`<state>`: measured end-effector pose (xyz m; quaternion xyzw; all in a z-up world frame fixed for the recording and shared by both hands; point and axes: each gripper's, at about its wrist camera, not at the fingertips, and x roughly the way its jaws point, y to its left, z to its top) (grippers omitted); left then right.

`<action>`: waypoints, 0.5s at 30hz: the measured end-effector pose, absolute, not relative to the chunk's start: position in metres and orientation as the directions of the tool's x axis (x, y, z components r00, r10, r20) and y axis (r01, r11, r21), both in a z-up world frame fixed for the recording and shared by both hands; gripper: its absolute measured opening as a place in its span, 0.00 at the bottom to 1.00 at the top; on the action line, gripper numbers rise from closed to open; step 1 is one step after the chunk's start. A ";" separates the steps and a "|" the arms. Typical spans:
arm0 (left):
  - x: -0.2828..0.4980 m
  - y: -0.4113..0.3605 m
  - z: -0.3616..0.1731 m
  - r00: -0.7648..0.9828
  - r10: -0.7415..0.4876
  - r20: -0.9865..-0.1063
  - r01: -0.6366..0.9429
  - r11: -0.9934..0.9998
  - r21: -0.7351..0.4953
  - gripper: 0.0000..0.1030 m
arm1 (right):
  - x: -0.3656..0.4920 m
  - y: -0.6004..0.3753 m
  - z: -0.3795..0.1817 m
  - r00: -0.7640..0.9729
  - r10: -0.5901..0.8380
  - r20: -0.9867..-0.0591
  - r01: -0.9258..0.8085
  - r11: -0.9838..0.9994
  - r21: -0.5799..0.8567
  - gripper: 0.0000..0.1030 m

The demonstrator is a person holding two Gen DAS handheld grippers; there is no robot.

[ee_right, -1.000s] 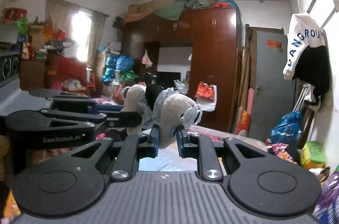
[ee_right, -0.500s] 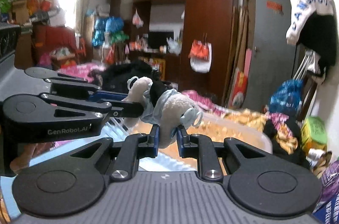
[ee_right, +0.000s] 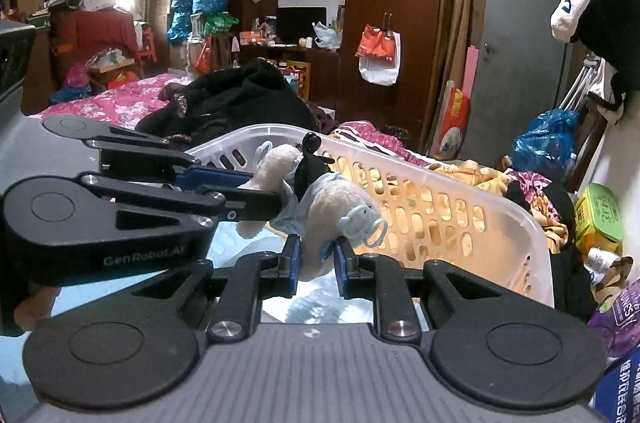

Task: Organize objects
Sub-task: 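Carry both plush toys over the white basket and open both tools, then withdraw both tools from the basket back toward the table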

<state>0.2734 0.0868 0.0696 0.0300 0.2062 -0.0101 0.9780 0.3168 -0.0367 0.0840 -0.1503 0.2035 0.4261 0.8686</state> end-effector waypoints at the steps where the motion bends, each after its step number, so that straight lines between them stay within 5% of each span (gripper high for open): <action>1: 0.274 0.086 0.069 0.914 -0.007 -0.406 0.032 0.998 0.057 0.19 | 0.319 -0.037 0.084 0.554 0.679 -0.482 -0.801 0.593 -0.084 0.20; 6: 0.275 0.079 0.069 0.921 0.026 -0.390 0.015 0.995 0.103 0.27 | 0.332 -0.035 0.089 0.554 0.669 -0.496 -0.795 0.602 -0.076 0.31; 9: 0.267 0.075 0.072 0.936 0.124 -0.329 -0.073 0.984 0.165 0.61 | 0.328 -0.048 0.094 0.624 0.633 -0.458 -0.742 0.663 -0.096 0.65; 10: 0.262 0.077 0.075 0.941 0.135 -0.311 -0.089 0.983 0.159 0.75 | 0.324 -0.056 0.096 0.645 0.629 -0.434 -0.728 0.678 -0.099 0.87; 11: 0.255 0.080 0.078 0.947 0.131 -0.292 -0.094 0.986 0.136 0.80 | 0.318 -0.068 0.097 0.653 0.643 -0.401 -0.728 0.679 -0.095 0.99; 15: 0.205 0.084 0.081 0.969 0.025 -0.247 -0.016 0.999 0.037 0.83 | 0.291 -0.130 0.097 0.629 0.709 -0.319 -0.746 0.666 0.006 1.00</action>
